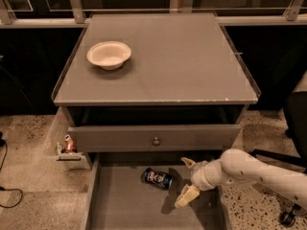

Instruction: Pick pepsi can from middle drawer and place on counter

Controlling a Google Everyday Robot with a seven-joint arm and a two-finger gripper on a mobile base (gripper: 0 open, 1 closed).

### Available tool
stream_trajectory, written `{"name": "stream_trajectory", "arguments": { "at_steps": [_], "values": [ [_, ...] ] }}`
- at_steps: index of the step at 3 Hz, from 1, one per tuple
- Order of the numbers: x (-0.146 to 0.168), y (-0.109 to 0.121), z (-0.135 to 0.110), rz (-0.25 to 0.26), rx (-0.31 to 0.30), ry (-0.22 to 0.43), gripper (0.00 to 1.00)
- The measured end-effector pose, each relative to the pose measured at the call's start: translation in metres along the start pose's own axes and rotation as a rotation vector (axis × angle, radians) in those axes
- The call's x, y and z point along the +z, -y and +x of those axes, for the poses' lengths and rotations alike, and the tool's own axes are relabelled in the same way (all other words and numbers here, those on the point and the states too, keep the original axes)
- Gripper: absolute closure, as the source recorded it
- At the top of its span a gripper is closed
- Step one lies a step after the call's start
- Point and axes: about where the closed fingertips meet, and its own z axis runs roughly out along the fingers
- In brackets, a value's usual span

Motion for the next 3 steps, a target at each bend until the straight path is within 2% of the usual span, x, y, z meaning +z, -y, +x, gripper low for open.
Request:
{"name": "stream_trajectory", "arguments": {
  "at_steps": [1,3],
  "values": [
    [0.031,-0.001,0.010,-0.009,0.069,0.055,0.00],
    [0.068,0.008,0.001,0.007,0.121,0.169,0.00]
  ]
}}
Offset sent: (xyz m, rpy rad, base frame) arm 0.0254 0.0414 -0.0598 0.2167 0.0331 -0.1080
